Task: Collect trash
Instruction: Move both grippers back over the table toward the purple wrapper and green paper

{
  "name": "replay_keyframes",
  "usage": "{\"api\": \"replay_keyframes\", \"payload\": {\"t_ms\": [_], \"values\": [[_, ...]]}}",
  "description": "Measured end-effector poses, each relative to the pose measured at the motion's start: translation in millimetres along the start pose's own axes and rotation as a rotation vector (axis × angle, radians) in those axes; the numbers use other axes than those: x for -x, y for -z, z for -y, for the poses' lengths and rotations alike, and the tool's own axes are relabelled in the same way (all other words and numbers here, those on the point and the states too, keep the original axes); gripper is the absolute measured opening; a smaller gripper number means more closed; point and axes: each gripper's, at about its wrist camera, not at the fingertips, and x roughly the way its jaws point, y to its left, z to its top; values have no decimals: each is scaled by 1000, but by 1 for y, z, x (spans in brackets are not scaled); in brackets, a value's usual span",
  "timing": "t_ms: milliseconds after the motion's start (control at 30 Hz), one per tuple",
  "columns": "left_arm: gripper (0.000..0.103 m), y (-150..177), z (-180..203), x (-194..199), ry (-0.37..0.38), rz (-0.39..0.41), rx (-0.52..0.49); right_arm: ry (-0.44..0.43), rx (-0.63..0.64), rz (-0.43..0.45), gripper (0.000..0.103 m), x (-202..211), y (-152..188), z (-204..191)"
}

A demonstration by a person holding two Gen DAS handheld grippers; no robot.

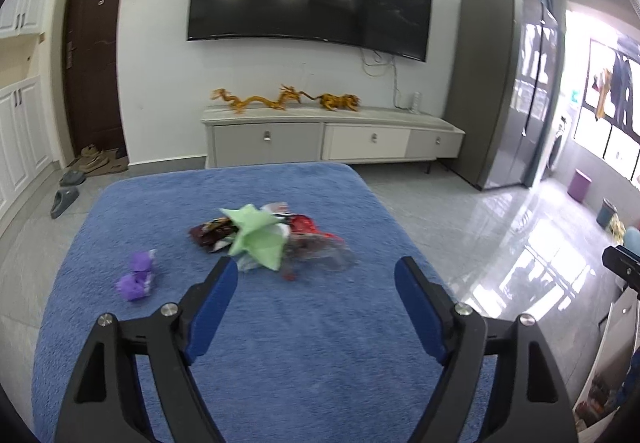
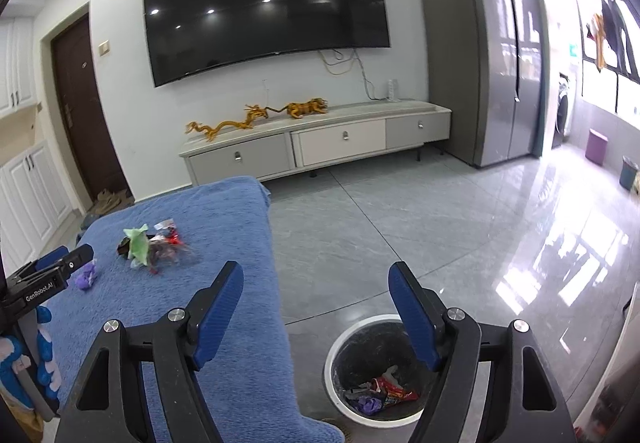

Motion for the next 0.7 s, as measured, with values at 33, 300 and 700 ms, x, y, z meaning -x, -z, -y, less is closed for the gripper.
{"api": "replay_keyframes", "payload": {"t_ms": [33,300,700], "values": [[80,1,-7,2,-4,6,10,0,14,0,74,1,-2,-7],[80,14,-62,9,-44,11,81,-14,85,-16,75,0,-2,-41],[80,41,-160,-7,-129,-61,208,-39,172,-90,75,-33,0,-90]]}}
